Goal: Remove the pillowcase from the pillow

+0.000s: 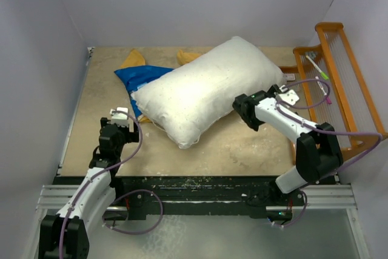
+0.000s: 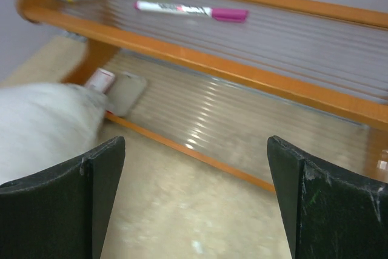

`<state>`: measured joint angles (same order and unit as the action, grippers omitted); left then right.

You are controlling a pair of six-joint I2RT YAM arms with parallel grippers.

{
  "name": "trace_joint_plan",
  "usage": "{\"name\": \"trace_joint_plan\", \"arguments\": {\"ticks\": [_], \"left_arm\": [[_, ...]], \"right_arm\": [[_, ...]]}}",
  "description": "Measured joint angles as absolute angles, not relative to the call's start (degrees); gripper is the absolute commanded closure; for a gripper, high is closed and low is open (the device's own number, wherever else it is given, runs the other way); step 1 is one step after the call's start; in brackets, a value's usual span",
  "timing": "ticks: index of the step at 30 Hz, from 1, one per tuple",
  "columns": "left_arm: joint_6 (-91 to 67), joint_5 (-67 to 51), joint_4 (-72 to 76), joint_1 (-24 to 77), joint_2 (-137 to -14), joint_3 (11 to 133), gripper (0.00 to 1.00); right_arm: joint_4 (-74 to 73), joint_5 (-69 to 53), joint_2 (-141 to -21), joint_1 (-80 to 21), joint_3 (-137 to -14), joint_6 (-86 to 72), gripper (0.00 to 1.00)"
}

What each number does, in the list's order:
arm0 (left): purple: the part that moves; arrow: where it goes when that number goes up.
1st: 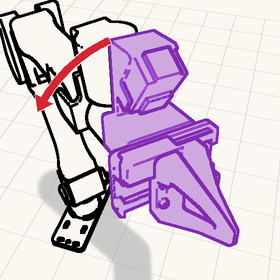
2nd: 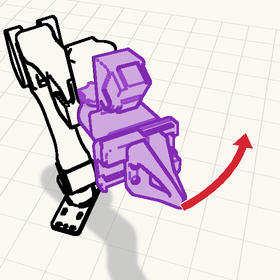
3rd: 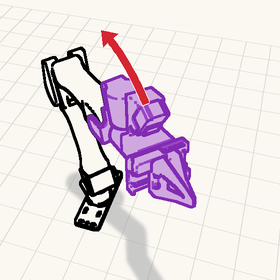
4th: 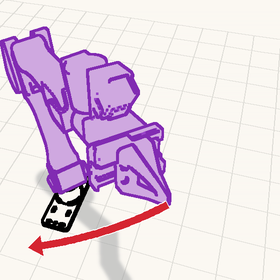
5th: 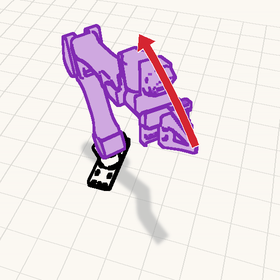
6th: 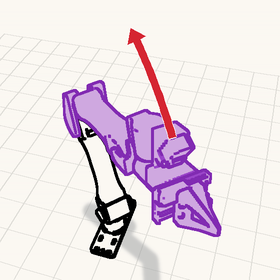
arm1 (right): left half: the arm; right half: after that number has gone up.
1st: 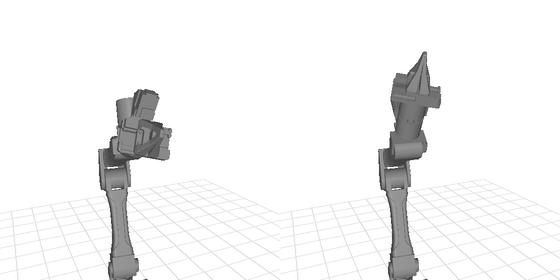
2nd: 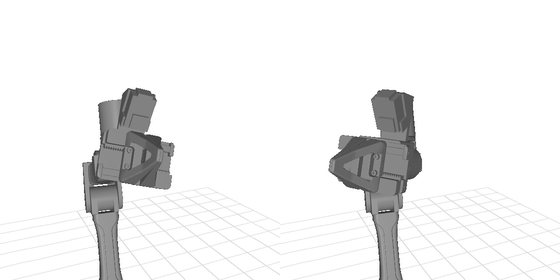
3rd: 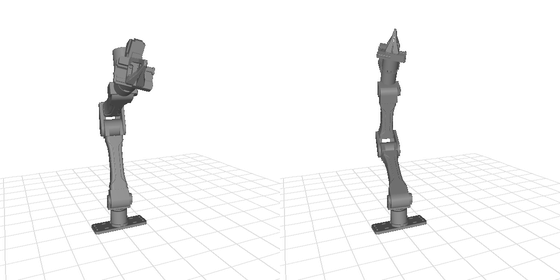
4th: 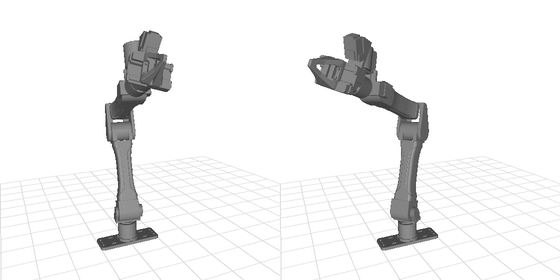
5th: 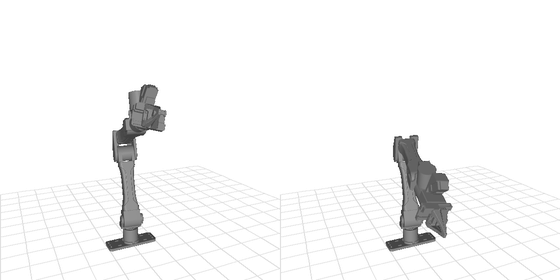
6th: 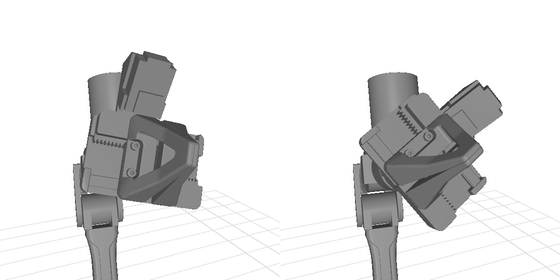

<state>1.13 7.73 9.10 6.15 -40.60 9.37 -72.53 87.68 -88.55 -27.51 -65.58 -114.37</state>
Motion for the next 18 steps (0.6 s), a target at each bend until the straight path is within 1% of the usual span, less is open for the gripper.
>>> {"name": "trace_joint_plan", "arguments": {"ticks": [2, 4, 8, 11, 13, 15, 18], "left_arm": [[1.15, 7.77, 9.50, 6.15, -39.59, 8.56, 0.01], [1.13, 7.79, 10.15, 6.15, -38.79, 8.51, 0.01], [1.13, 7.79, 11.29, 6.17, -37.41, 8.51, 0.01], [1.13, 7.75, 11.53, 6.20, -36.69, 8.51, 0.01], [1.13, 7.77, 11.68, 6.20, -36.56, 8.51, 0.01], [1.13, 7.75, 11.64, 6.20, -36.58, 8.51, 0.01], [1.13, 7.75, 11.62, 6.20, -36.40, 8.49, 0.01]], "right_arm": [[-72.75, 87.57, -87.42, -28.45, -60.80, -114.76, 0.00], [-72.88, 87.68, -83.83, -30.41, -53.54, -115.11, 0.00], [-73.84, 87.48, -72.66, -35.35, -41.36, -115.07, 0.00], [-74.41, 87.59, -63.37, -36.47, -39.94, -113.14, 0.00], [-74.74, 87.61, -60.53, -36.93, -40.12, -112.53, 0.00], [-75.09, 87.61, -61.91, -38.22, -40.12, -112.64, 0.00], [-75.00, 87.74, -69.69, -40.66, -39.79, -114.45, 0.00]]}}
